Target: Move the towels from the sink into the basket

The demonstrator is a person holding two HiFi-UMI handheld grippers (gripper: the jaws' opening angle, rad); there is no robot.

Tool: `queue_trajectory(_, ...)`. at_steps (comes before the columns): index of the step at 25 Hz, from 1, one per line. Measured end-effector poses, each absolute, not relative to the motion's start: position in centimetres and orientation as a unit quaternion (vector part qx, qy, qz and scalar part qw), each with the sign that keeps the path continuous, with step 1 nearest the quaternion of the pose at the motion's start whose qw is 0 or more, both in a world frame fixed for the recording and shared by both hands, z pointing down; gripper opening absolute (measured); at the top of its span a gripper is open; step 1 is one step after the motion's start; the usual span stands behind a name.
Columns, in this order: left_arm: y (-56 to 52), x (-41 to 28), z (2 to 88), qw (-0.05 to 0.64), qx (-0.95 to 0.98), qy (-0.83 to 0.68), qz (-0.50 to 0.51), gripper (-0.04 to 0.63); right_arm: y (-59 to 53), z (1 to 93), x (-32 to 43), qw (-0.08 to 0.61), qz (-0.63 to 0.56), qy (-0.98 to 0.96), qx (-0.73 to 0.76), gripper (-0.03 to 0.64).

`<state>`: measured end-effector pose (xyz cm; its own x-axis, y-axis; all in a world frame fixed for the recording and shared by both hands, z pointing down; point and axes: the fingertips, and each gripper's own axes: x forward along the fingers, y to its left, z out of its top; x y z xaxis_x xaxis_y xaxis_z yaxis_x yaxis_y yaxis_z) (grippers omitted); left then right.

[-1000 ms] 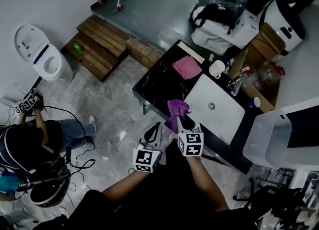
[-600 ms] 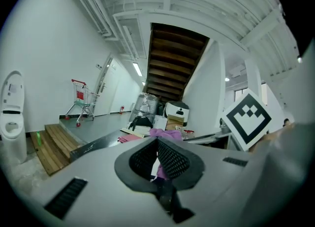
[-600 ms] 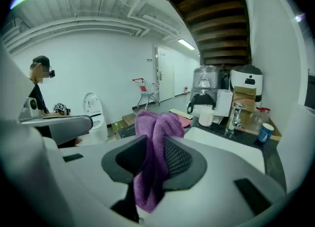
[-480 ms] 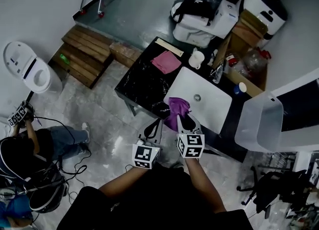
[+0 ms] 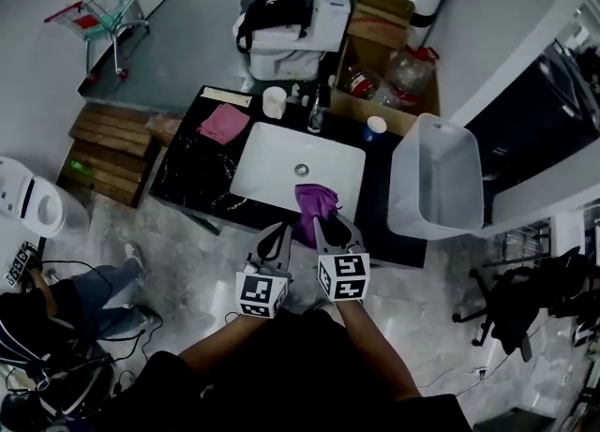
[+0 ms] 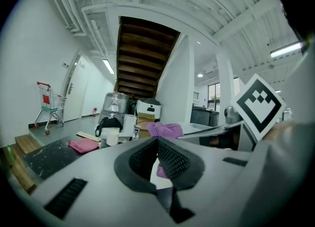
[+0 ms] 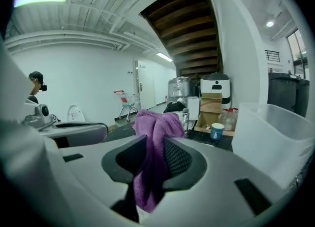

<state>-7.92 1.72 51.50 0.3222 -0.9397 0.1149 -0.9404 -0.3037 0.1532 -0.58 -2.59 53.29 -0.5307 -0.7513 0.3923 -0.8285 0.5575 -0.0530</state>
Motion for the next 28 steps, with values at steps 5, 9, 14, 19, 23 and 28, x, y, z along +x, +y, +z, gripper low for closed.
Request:
queue_trajectory(5,1.8,0.5,50.3,0.096,0.826,-0.556,0.002,0.012,-2.8,51.5,7.2,0.133,0.117,-0.86,0.478,0.121)
queue_trajectory(9,1.9,5.9,49.7,0.077,0.833,-0.547,0.013,0.012,-2.6,50.6,12.9,0.112,0.115,-0.856,0.491,0.121)
queue_trajectory(14,2.0,10.8,50.7,0.085,0.833,-0.547,0.024,0.012,-2.0,50.1,18.3,0.09,0.119,-0.849,0.507,0.121)
queue_trajectory(19,1.5,15.5,50.8,0.077,0.852,-0.516,0.04,0.012,-1.9,49.6,23.2,0.073,0.122,-0.837,0.528,0.121)
queue_trajectory(23,0.0,18.1,49.7,0.065,0.863,-0.5,0.033,0.012,-2.6,49.2,26.4,0.06,0.127,-0.825,0.548,0.121)
queue_trajectory(28,-2.8,20.9,48.6,0.063,0.879,-0.472,0.022,0.012,-4.3,48.0,29.0,0.059,0.124,-0.813,0.565,0.121)
